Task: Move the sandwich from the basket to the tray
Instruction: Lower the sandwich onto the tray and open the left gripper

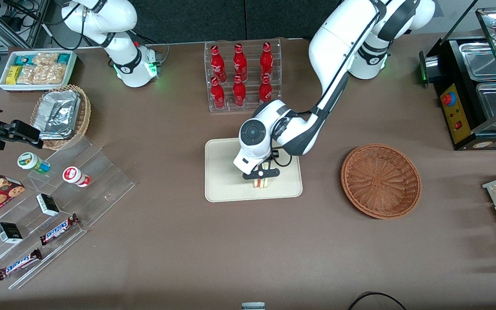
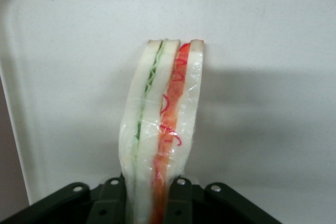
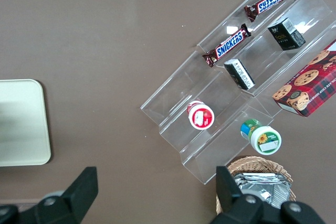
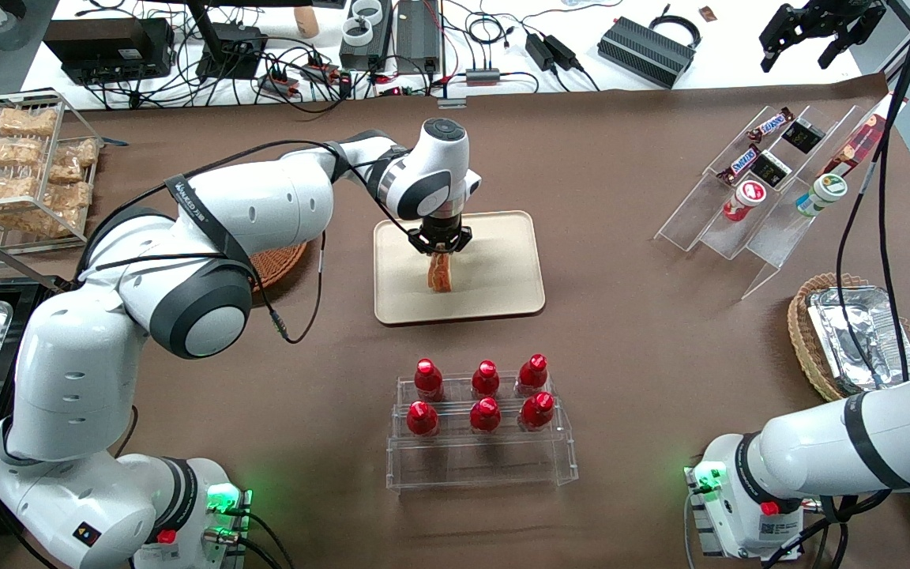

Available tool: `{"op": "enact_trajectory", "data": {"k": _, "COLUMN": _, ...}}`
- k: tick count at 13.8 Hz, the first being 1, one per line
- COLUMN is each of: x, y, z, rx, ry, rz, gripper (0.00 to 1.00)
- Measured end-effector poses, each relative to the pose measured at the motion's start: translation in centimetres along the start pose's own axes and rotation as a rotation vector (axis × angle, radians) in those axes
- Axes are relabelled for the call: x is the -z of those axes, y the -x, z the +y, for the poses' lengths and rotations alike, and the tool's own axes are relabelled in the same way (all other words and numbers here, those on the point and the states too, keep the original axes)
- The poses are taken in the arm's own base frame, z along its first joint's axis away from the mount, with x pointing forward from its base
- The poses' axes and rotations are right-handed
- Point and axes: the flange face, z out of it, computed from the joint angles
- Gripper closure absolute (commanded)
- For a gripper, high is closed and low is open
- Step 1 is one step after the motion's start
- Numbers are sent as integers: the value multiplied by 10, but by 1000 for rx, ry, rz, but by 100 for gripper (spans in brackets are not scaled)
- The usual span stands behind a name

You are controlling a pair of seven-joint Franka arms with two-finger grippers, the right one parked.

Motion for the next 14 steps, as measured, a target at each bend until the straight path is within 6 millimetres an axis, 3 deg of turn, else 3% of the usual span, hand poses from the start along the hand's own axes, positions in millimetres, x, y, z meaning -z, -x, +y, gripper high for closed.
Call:
{"op": "enact_trajectory", "data": {"k": 5, "x": 12, "y": -6, "z": 1, "rx": 6, "ry": 16, "rz": 18, "gripper": 0}}
{"op": "enact_trajectory", "data": {"k": 10, "x": 72, "y": -14, "z": -1, "rx": -40, "ry": 3, "rz": 32, "gripper": 0}}
{"op": "enact_trajectory", "data": {"k": 12, "x": 99, "y": -22, "z": -17, "rx": -147, "ry": -13, "rz": 51, "gripper": 0}}
{"op": "enact_trajectory", "data": {"k": 14, "x": 114, "y": -46, "z": -52, "rx": -276, "ry": -62, "rz": 52, "gripper": 0}}
